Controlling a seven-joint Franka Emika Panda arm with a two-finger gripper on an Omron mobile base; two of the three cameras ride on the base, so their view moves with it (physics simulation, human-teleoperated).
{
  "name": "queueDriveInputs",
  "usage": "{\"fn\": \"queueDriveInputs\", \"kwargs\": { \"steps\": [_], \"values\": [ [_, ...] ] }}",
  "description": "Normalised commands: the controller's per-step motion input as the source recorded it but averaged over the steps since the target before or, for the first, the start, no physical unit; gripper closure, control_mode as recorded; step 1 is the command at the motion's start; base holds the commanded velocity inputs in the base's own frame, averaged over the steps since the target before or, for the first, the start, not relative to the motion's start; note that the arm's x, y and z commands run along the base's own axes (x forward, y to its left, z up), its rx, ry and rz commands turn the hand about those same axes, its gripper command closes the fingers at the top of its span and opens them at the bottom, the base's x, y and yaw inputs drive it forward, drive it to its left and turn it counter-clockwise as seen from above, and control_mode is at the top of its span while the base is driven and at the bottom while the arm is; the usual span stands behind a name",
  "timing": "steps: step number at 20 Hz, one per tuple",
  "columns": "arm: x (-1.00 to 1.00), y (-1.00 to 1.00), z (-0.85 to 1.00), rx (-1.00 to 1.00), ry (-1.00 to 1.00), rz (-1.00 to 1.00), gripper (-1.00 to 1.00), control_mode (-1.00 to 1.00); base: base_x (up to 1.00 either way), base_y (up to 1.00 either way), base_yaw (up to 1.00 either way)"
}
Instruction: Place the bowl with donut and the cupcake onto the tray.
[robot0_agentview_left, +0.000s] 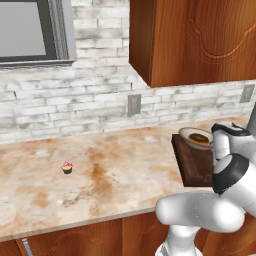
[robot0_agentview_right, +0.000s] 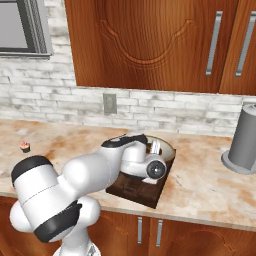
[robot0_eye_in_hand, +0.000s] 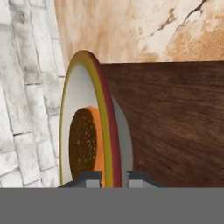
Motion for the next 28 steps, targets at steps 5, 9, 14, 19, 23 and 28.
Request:
{"fn": "queueDriveInputs", "kwargs": {
  "steps": [5, 9, 14, 19, 23, 28],
  "values": [
    [0.00, 0.00, -0.12, 0.00, 0.00, -0.04, 1.00, -1.00, 0.00, 0.00, 0.00],
    [-0.01, 0.00, -0.10, 0.00, 0.00, -0.04, 1.00, -1.00, 0.00, 0.00, 0.00],
    [-0.06, 0.00, -0.08, 0.00, 0.00, -0.03, 1.00, -1.00, 0.00, 0.00, 0.00],
    [-0.03, 0.00, -0.05, 0.00, 0.01, -0.03, 1.00, -1.00, 0.00, 0.00, 0.00],
    [0.00, 0.00, -0.01, 0.00, 0.00, -0.01, -1.00, -1.00, 0.00, 0.00, 0.00],
    [0.00, 0.00, 0.00, 0.00, 0.00, 0.00, -1.00, -1.00, 0.00, 0.00, 0.00]
  ]
}}
